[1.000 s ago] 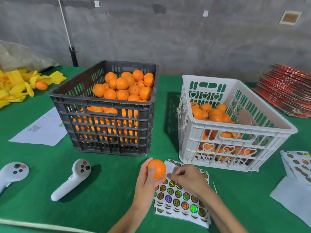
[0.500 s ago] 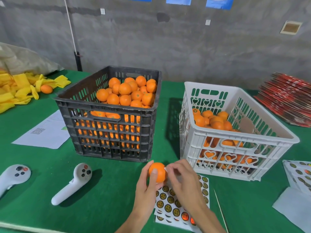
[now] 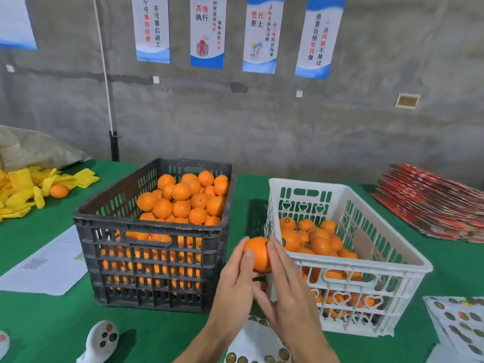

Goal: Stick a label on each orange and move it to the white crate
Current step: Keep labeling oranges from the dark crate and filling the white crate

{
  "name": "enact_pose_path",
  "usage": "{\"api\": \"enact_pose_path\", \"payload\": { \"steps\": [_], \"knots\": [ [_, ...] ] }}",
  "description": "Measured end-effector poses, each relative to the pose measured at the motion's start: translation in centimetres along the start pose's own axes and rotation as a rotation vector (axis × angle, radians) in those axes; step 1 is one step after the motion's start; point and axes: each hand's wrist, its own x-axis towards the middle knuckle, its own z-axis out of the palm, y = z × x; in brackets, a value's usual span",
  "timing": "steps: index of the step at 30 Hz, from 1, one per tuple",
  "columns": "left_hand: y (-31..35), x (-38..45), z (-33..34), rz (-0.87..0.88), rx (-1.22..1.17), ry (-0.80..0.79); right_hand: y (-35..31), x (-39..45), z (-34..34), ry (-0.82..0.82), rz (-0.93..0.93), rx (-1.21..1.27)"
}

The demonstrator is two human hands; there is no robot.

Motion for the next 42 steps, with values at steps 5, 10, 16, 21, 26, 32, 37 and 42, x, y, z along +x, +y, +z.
{"api": "enact_pose_path", "payload": {
  "steps": [5, 10, 16, 21, 26, 32, 37, 42],
  "knots": [
    [3.4, 2.8, -0.5, 0.177, 0.31, -0.163, 5.4, 3.5, -3.4, 0.053, 0.195, -0.005],
    [6.0, 6.4, -4.6, 0.259, 0.45, -0.013, 11.1, 5.4, -6.1, 0.079, 0.345, -0.163],
    [9.0, 10.0, -11.0, 0.407, 0.854, 0.196, 11.6, 7.4, -4.6, 0.031, 0.266, -0.198],
    [10.9, 12.7, -18.7, -0.042, 1.493, 0.139, 8.0, 9.8, -0.9, -0.042, 0.203, -0.007],
    [12.1, 15.2, -23.6, -0.416, 1.444, -0.11, 5.0, 11.8, 2.5, -0.137, 0.179, 0.111],
    [11.2, 18.0, -25.5, -0.912, 1.645, -0.344, 3.2, 12.6, 5.5, -0.208, 0.186, 0.191],
    [10.6, 19.3, -26.0, -1.05, 1.653, -0.448, 2.9, 12.4, 6.1, -0.234, 0.192, 0.213],
    [10.3, 19.5, -26.4, -1.092, 1.641, -0.41, 3.0, 12.5, 6.1, -0.242, 0.224, 0.246]
  ]
}}
